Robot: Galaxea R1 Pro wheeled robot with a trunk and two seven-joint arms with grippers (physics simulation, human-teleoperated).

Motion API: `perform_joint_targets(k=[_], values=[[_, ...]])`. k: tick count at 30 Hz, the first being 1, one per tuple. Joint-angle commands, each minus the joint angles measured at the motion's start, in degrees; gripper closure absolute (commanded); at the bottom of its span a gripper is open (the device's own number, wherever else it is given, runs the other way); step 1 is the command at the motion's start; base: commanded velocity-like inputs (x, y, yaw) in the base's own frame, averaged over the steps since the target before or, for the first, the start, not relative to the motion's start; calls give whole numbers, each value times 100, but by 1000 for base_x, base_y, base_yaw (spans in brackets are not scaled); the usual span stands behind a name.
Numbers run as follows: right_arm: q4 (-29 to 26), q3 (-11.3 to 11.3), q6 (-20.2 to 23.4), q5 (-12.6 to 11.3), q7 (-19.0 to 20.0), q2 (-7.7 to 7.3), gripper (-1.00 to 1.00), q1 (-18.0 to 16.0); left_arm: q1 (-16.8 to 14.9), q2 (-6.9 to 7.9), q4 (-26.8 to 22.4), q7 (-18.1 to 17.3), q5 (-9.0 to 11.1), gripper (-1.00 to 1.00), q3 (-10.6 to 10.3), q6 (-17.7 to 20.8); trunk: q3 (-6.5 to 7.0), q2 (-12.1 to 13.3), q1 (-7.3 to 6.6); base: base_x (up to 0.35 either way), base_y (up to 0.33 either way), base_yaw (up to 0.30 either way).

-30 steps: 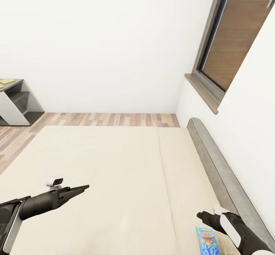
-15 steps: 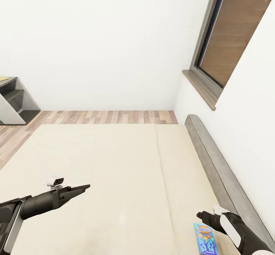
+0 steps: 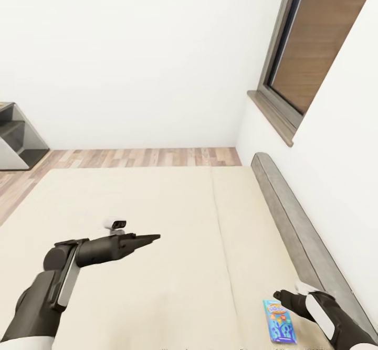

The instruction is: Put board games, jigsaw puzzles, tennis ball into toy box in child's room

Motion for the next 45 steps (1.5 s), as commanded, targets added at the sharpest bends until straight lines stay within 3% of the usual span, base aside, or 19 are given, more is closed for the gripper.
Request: perform_joint_targets(k=[1,4,10,17,25,40,42,45], values=[[-8,19,19,-56,-32,-32,-100,-3,-188,-97,-5,50,-2,-100,-24,107,-20,-11,2,0,0,-69],[-8,9,18,-54,-34,-61,-100,-1,-370,-247,-8,122,-5,-100,-55,144,-48,-11,2,0,0,-69],[-7,21,13,-45,-34,-70,-100,5,-397,-329,34,186,-17,-100,-79,92,-105,-11,2,0,0,-69],[-16,51,13,-29,-35,-55,-100,4,-300,-293,43,150,-13,-100,1,-132,-171,-11,2,0,0,-69],[-113,41,32,-20,-29,-71,-100,-165,-279,-125,50,143,1,-100,227,-152,-244,-11,2,0,0,-68],[-527,72,2,-10,-7,-69,-100,-303,-277,-102,51,159,-16,-100,262,-146,-267,-11,2,0,0,-10],[-539,72,-23,25,-8,-62,-100,-303,-277,-102,51,161,-16,-100,260,-148,-267,-11,2,0,0,0],[-553,71,-103,256,-8,-33,-100,-302,-277,-104,51,173,-21,-100,251,-155,-267,-11,2,0,0,0]])
